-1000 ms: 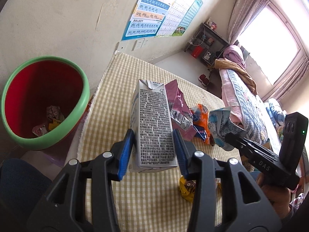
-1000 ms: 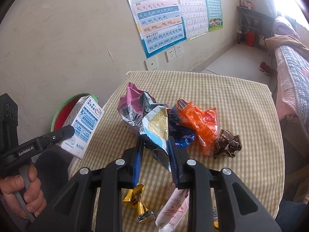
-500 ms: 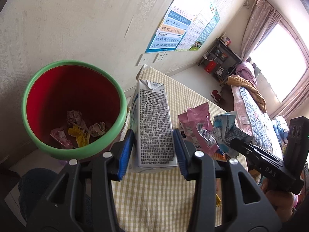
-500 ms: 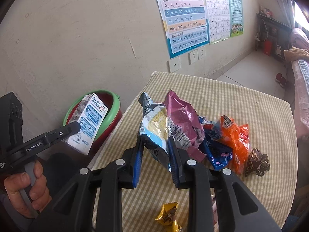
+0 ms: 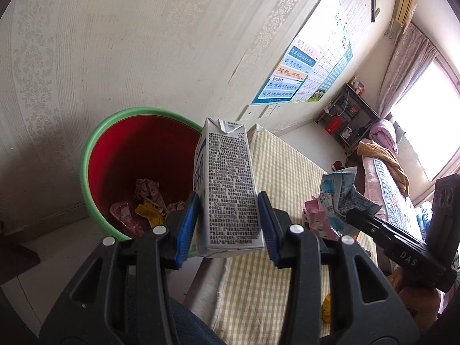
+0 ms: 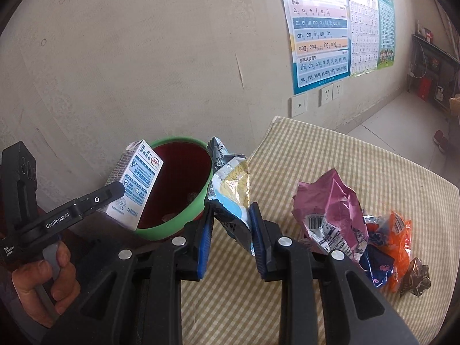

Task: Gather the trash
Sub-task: 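Lift and carry the carton and snack wrapper over the bin with both tools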

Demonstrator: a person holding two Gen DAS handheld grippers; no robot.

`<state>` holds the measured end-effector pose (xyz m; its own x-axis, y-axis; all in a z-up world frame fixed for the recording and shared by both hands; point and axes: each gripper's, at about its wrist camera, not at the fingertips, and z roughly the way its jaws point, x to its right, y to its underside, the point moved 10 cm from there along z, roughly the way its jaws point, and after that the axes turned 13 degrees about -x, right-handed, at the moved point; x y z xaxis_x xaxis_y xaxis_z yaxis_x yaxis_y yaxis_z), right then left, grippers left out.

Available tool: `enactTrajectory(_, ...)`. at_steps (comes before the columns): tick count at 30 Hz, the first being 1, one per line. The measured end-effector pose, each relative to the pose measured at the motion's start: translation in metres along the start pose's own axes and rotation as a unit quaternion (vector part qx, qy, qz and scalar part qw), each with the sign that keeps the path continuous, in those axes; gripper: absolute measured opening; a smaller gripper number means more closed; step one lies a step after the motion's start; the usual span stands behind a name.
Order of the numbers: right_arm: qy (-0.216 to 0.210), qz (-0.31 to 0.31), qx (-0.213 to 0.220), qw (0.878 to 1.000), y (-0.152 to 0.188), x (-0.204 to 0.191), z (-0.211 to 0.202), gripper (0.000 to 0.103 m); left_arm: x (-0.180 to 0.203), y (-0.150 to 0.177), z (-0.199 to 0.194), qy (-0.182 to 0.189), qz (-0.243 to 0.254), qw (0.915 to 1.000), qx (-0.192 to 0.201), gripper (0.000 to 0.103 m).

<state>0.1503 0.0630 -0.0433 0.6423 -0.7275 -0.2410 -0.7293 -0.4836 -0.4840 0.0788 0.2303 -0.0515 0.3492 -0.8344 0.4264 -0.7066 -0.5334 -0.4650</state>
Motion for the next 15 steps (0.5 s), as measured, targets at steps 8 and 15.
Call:
enactTrajectory(8,-0.017,-0.028,-0.008,0.999,-0.024,-0.039,0.025,0.025,-0.034,-0.009,-0.004,0.0,-0.046,0.9988,0.015,0.04)
enactTrajectory(15,-0.027,-0.045,-0.012,0.999,-0.043,-0.064,0.046,0.025,-0.061,-0.015,-0.001,0.001,-0.097,0.9948,0.031,0.04)
